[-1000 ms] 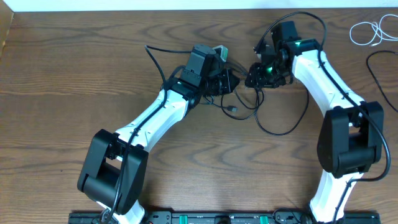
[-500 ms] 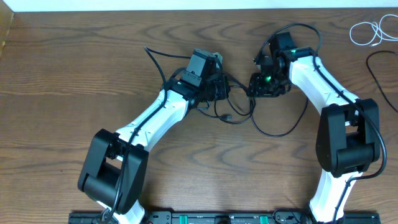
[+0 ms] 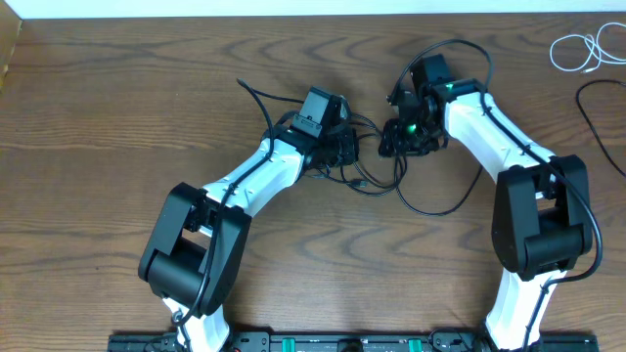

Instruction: Untangle cables

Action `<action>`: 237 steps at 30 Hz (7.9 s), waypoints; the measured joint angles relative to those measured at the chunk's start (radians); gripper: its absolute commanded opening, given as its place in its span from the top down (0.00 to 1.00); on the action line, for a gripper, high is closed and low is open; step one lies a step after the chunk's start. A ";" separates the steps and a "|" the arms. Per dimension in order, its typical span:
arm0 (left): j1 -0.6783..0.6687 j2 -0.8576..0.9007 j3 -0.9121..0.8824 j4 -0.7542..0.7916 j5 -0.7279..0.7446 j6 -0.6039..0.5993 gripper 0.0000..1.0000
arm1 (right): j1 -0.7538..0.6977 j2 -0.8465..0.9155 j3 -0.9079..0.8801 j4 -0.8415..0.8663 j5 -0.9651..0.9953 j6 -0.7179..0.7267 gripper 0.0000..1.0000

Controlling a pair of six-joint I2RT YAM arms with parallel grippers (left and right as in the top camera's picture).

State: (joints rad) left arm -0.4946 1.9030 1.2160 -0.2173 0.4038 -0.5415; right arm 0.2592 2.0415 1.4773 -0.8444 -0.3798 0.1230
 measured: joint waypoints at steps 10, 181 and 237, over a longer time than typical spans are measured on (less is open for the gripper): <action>0.000 0.000 0.000 -0.003 -0.018 0.000 0.93 | 0.009 0.000 -0.078 0.020 0.014 0.022 0.66; 0.283 -0.210 0.224 -0.317 -0.231 0.155 0.92 | 0.004 -0.457 0.068 0.195 -0.210 0.231 0.99; 0.350 -0.355 0.217 0.549 0.541 -0.392 0.93 | 0.006 -0.311 0.066 0.489 -0.490 -0.281 0.01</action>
State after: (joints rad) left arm -0.1448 1.5482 1.4334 0.3317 0.9443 -0.9333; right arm 0.2649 1.7306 1.5436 -0.3557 -0.8696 -0.1577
